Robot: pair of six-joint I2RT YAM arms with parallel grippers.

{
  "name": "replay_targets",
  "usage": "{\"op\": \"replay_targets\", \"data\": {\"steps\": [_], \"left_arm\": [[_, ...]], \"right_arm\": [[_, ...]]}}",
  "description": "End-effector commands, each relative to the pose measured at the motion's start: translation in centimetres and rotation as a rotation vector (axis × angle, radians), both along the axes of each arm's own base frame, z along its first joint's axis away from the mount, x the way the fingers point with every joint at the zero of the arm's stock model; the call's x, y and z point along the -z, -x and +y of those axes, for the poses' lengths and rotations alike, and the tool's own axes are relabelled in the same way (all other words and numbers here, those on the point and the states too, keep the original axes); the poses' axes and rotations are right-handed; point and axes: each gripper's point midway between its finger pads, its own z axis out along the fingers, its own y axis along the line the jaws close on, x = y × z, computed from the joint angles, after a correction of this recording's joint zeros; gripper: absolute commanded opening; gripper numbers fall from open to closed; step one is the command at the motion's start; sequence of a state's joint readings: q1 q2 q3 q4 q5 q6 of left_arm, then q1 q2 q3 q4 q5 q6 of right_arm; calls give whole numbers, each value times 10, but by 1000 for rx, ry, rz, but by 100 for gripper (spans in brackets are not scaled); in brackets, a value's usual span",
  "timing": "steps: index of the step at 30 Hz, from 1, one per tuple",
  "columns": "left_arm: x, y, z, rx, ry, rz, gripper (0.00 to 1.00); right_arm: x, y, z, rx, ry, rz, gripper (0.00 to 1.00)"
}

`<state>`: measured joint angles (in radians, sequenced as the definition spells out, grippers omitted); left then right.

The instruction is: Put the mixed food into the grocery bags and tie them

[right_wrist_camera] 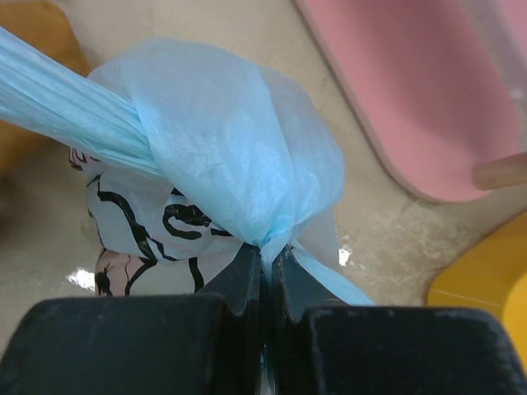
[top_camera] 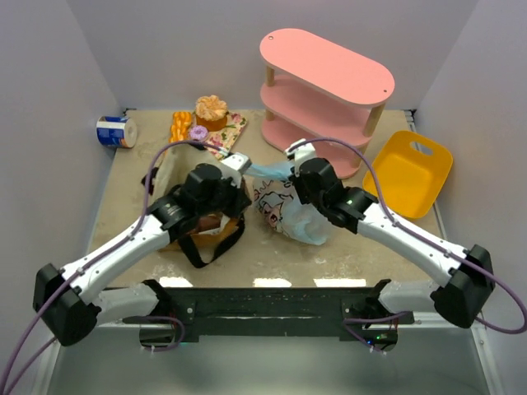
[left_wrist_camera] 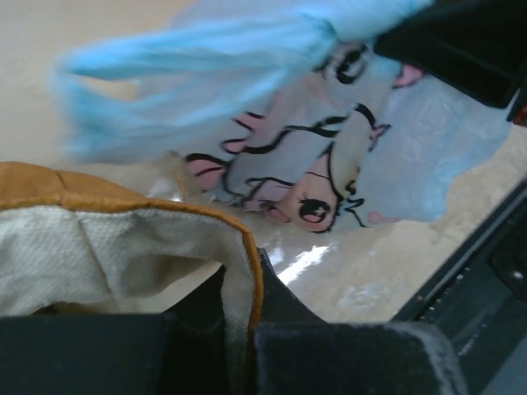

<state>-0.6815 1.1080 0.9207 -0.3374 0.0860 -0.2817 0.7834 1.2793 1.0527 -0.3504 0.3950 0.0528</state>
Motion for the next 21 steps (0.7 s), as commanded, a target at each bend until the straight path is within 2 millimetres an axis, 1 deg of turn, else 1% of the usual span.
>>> {"op": "replay_targets", "data": {"steps": [1, 3, 4, 5, 6, 7, 8, 9, 10, 11, 12, 13, 14, 15, 16, 17, 18, 19, 20, 21], "left_arm": [[-72, 1, -70, 168, 207, -144, 0], [-78, -2, -86, 201, 224, -160, 0], [-81, -5, -89, 207, 223, -168, 3], [-78, -9, -91, 205, 211, -164, 11], [-86, -15, -89, 185, 182, -191, 35], [-89, -19, -85, 166, 160, -202, 47], [-95, -22, -79, 141, 141, -221, 57], [-104, -29, -66, 83, 99, -251, 69], [-111, -32, -56, 43, 80, -274, 74], [-128, -30, -42, 2, 80, -316, 77], [-131, -34, -22, -72, 34, -338, 84], [-138, -33, -12, -101, 25, -356, 86], [-154, -25, 3, -127, 40, -390, 88], [-156, -22, 17, -159, 15, -397, 90], [-164, -17, 25, -174, 23, -410, 91], [-178, -7, 38, -193, 48, -435, 92], [-176, -2, 50, -216, 25, -427, 94], [-180, 3, 59, -236, 27, -429, 95], [-186, 10, 71, -259, 34, -437, 97], [-175, 13, 86, -313, -7, -397, 99]], "right_arm": [[-81, 2, -40, 194, -85, -136, 0], [-98, 9, -54, 226, -100, -158, 0], [-109, 13, -61, 247, -106, -168, 0], [-118, 16, -65, 253, -119, -178, 0], [-127, 19, -68, 256, -133, -191, 0], [-149, 25, -72, 250, -173, -217, 0], [-161, 28, -73, 240, -194, -234, 0], [-175, 30, -75, 234, -218, -254, 0], [-204, 35, -77, 216, -267, -300, 0], [-217, 38, -75, 185, -294, -316, 0], [-233, 41, -74, 168, -327, -343, 0], [-261, 45, -72, 134, -383, -392, 0], [-274, 49, -63, 73, -420, -407, 0], [-289, 51, -57, 36, -462, -436, 0], [-309, 55, -54, 6, -501, -466, 0], [-316, 53, -44, -30, -512, -469, 0], [-325, 55, -31, -93, -538, -470, 0], [-343, 60, -26, -130, -579, -492, 0], [-344, 55, -10, -174, -591, -477, 0], [-355, 60, 3, -246, -636, -487, 0]]}}
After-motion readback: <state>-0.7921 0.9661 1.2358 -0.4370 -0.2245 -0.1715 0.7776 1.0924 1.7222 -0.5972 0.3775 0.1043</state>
